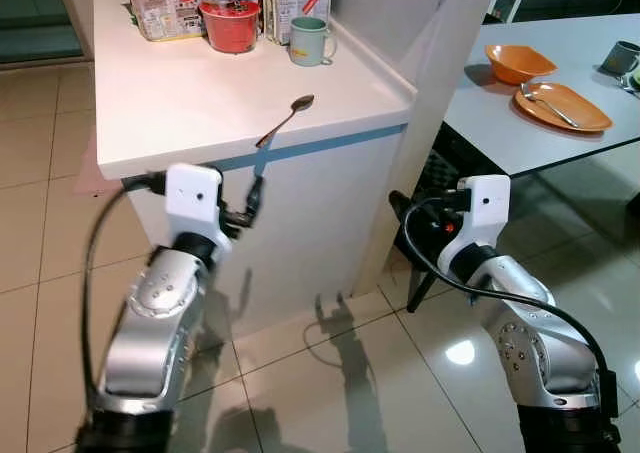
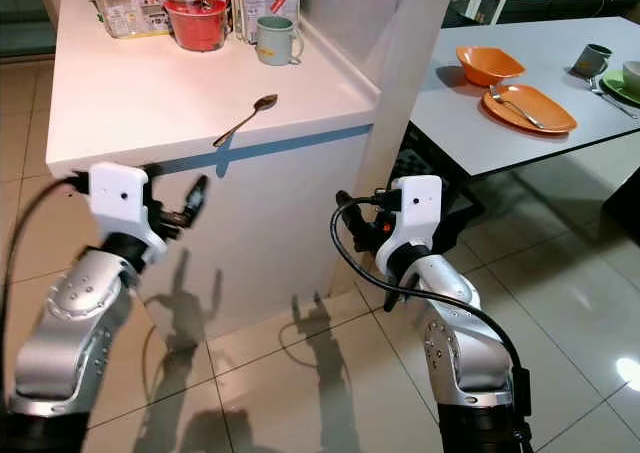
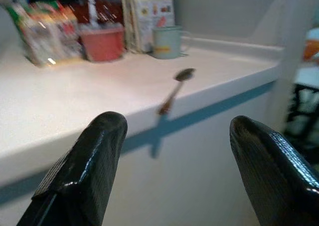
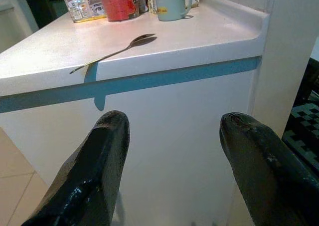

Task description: Setting the table

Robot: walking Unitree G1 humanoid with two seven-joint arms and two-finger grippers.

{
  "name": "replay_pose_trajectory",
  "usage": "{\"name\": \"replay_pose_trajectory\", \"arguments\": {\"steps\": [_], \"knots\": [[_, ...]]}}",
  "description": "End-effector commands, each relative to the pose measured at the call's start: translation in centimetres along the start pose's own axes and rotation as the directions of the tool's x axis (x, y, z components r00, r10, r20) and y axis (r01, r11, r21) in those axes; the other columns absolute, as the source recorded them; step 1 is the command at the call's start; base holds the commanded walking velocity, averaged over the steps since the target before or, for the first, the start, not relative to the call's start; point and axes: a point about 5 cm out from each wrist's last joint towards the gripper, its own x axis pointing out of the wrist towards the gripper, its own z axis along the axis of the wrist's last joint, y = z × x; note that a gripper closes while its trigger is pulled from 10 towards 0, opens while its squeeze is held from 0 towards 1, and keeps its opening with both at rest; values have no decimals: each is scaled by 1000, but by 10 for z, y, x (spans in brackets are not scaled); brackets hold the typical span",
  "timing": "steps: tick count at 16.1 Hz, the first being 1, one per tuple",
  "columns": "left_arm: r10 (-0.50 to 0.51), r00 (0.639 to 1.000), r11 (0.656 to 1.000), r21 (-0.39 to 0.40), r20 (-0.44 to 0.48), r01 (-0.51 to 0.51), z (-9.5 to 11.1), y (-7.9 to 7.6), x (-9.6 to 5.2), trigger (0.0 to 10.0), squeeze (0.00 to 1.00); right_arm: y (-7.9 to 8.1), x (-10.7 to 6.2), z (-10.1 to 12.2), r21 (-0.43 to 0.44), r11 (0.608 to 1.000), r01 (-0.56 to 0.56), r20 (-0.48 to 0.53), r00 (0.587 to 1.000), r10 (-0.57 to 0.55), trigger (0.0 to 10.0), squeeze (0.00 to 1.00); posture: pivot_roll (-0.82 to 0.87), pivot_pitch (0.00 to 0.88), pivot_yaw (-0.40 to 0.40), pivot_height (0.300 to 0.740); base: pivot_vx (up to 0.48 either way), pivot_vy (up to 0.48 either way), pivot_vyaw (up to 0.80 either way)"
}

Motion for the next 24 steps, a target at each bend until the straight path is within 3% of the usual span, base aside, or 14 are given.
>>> {"name": "replay_pose_trajectory", "arguments": {"steps": [1, 3, 10, 14, 15, 24], "knots": [[-4, 1000, 999, 33, 4, 4, 1, -3, 2, 10000, 0, -1, 1, 2, -10, 1000, -5, 12, 1000, 5, 10000, 0, 82, 0, -80, 740, 0, 0, 0], [-15, 1000, 998, 67, 1, 15, 1, -2, 3, 10000, 0, 3, 3, 1, -29, 1000, -7, 4, 1000, 8, 10000, 0, 82, 0, -80, 740, 0, 0, 0], [-2, 1000, 998, 61, 7, 1, 0, 4, 5, 10000, 0, 2, 3, 2, -96, 995, -11, 7, 1000, 12, 10000, 0, 87, 0, -80, 740, 37, 0, 0], [-23, 1000, 996, 84, 15, 22, 3, 5, 7, 10000, 0, 3, 4, 2, -93, 996, 5, 25, 1000, -2, 10000, 0, 89, 0, -77, 740, 308, 0, 339], [-22, 1000, 996, 87, 13, 21, 3, 5, 8, 10000, 0, 0, 2, 3, -51, 999, 19, 30, 999, -17, 10000, 0, 85, 0, -78, 740, 315, 0, 0], [-23, 1000, 995, 94, -5, 23, 0, 10, 7, 10000, 0, 4, 1, 1, -51, 998, -24, 20, 999, 25, 10000, 0, 87, 0, -82, 740, 317, 0, 0]]}}
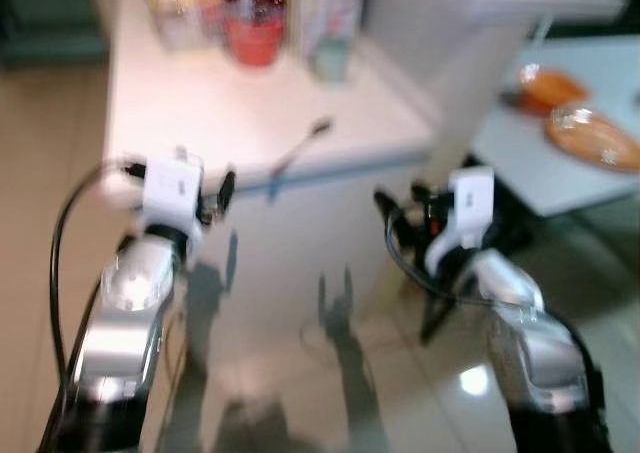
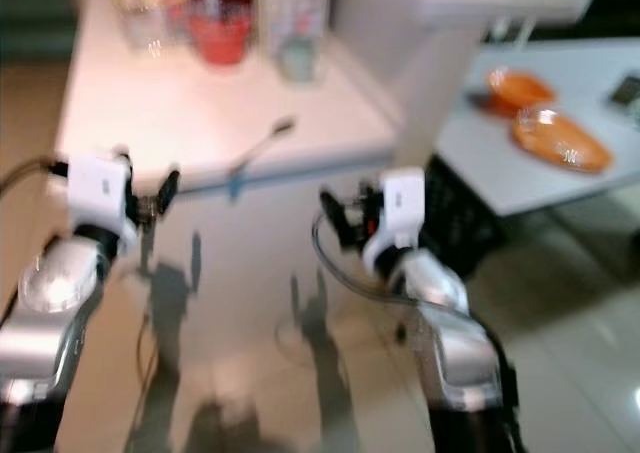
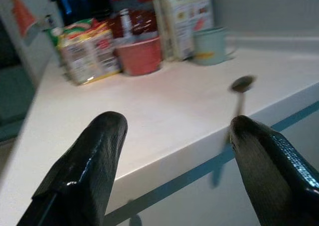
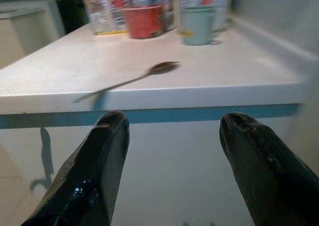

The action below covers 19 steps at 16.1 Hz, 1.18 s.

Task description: Setting the table

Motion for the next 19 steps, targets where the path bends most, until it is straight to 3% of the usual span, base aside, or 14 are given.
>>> {"name": "replay_pose_trajectory", "arguments": {"steps": [1, 3, 11, 13, 19], "knots": [[-37, 999, 999, -10, 8, 37, 2, -10, 2, 10000, 0, -8, -5, -1, -2, 1000, 24, -13, 1000, -24, 10000, 0, 87, 0, -85, 740, 322, 0, -525], [-35, 999, 999, -11, 8, 35, 2, -9, 2, 10000, 0, -9, -6, -2, -8, 1000, 24, -15, 1000, -24, 10000, 0, 83, 0, -83, 740, 317, 0, -800], [-80, 997, 997, -22, 22, 80, 8, -9, 14, 10000, 0, -10, -6, 1, -29, 999, 19, 6, 1000, -19, 10000, 0, 81, 0, -73, 740, 320, 0, 0], [-87, 996, 996, -22, 24, 87, 9, -9, 16, 10000, 0, -10, -7, 1, -2, 1000, 30, 5, 1000, -30, 10000, 0, 80, 0, -70, 740, 317, 0, 0], [-123, 992, 992, -12, 26, 123, 10, -12, 21, 10000, 0, -9, -8, 2, -14, 1000, 22, 17, 1000, -22, 10000, 0, 75, 0, -64, 740, 336, 0, -331]]}}
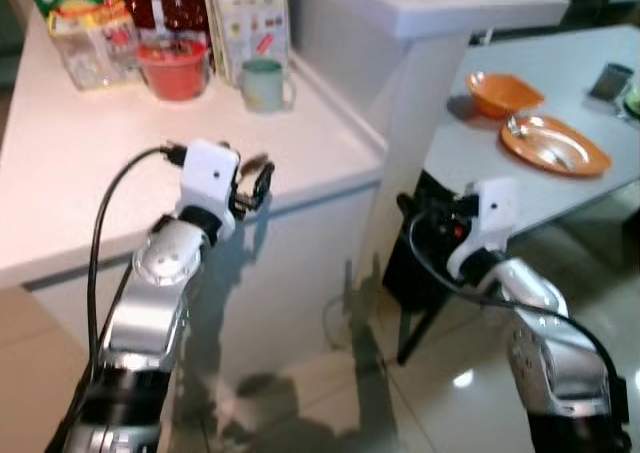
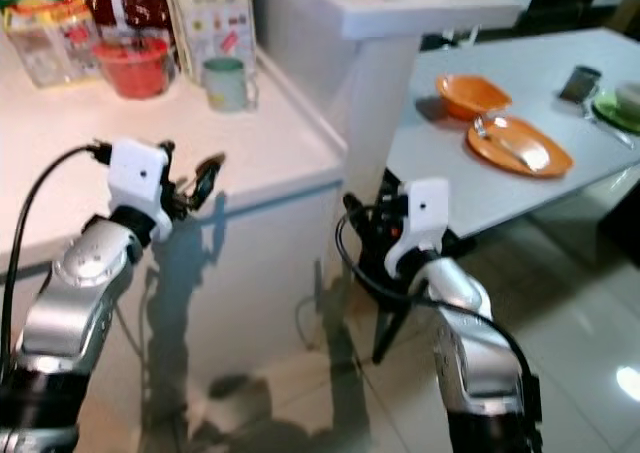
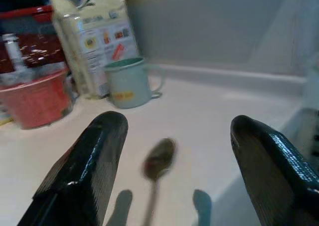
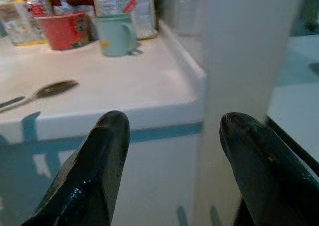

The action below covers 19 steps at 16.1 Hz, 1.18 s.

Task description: Setting the table

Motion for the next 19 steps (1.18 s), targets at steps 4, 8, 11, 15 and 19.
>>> {"name": "replay_pose_trajectory", "arguments": {"steps": [4, 8, 11, 15, 19], "knots": [[8, 1000, 1000, 21, -18, -8, -3, 6, 1, 10000, 0, 7, -1, -1, -16, 1000, -25, 6, 1000, 25, 10000, 0, 74, 0, -61, 740, 341, 0, 0], [11, 999, 1000, 25, -31, -10, -1, 8, 9, 10000, 0, 8, 0, -3, -34, 999, -36, -5, 999, 36, 10000, 0, 78, 0, -66, 740, 330, 0, 0], [-54, 997, 991, -128, -51, 47, -6, 4, 11, 10000, 1000, 7, 0, -2, -43, 998, -44, -2, 999, 44, 10000, 0, 70, 0, -59, 740, 0, 0, 0], [-61, 992, 986, -164, -109, 42, -12, 7, 20, 10000, 1000, 4, -2, -1, -71, 996, -52, -16, 999, 51, 10000, 0, 68, 0, -59, 740, 0, 0, 0], [-45, 986, 984, -175, -158, 17, -24, 13, 31, 10000, 1000, 8, -5, -1, -117, 975, -188, -77, 981, 180, 10000, 0, 57, 0, -57, 740, 0, 0, 0]]}}
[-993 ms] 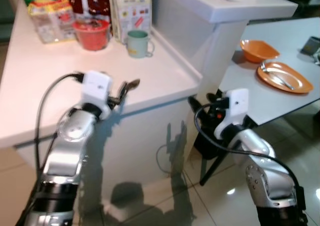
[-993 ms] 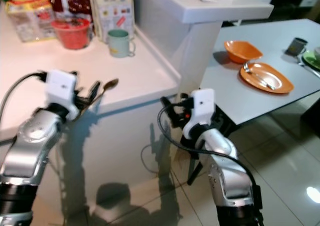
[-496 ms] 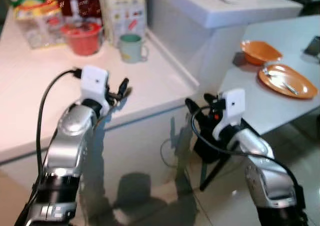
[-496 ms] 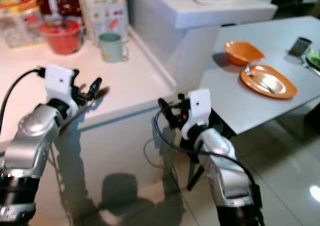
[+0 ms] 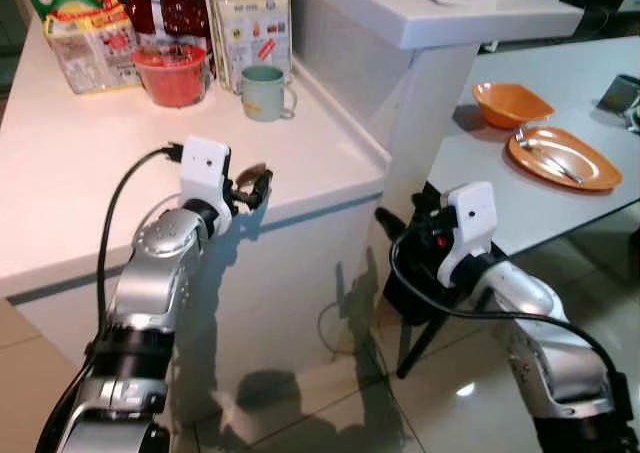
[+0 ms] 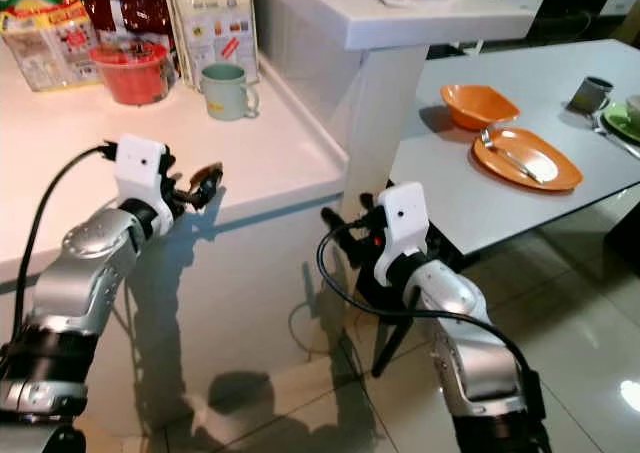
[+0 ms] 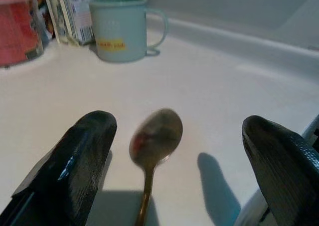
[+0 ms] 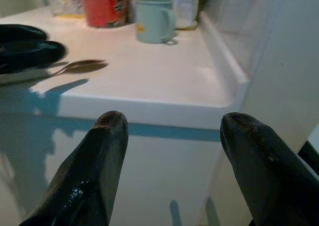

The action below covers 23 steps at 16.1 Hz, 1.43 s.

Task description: Setting the table

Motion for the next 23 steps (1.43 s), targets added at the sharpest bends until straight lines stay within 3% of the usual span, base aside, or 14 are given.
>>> {"name": "replay_pose_trajectory", "arguments": {"steps": [1, 4, 6, 13, 15, 18, 21, 23], "knots": [[-3, 1000, 1000, 4, 15, 2, 6, -1, 5, 10000, 1000, 0, -3, 1, -24, 1000, -19, -19, 1000, 18, 10000, 0, 57, 0, -57, 740, 0, 0, 0], [15, 1000, 999, -47, 8, -15, 2, 3, 12, 10000, 1000, 9, -9, -1, -12, 986, -166, -52, 985, 166, 10000, 0, 57, 0, -58, 740, 0, 0, 0], [48, 999, 998, -43, 6, -47, 0, 6, 15, 10000, 1000, 16, -13, -8, -63, 966, -253, -125, 962, 243, 10000, 0, 47, 0, -59, 740, 0, 0, 0], [56, 998, 998, -26, -28, -56, 0, 14, 33, 10000, 1000, 33, -13, -9, -44, 951, -307, -121, 946, 300, 10000, 0, 30, 0, -50, 740, 0, 0, 0], [15, 999, 999, -34, -41, -16, 0, 12, 37, 10000, 1000, 33, -14, -9, -45, 952, -304, -124, 947, 297, 10000, 0, 21, 0, -46, 740, 0, 0, 0], [-52, 998, 996, -67, 22, 53, 11, 10, 39, 10000, 1000, 29, -17, -7, -48, 955, -294, -123, 950, 287, 10000, 0, 15, 0, -47, 740, 0, 0, 0], [-60, 997, 996, -58, 55, 64, 21, 20, 36, 10000, 1000, 30, -18, -6, -48, 953, -301, -124, 948, 293, 10000, 0, 18, 0, -52, 740, 0, 0, 0], [-71, 997, 997, -39, 22, 71, 25, 31, 34, 10000, 1000, 30, -17, -6, -47, 950, -310, -127, 945, 302, 10000, 0, 25, 0, -56, 740, 0, 0, 0]]}}
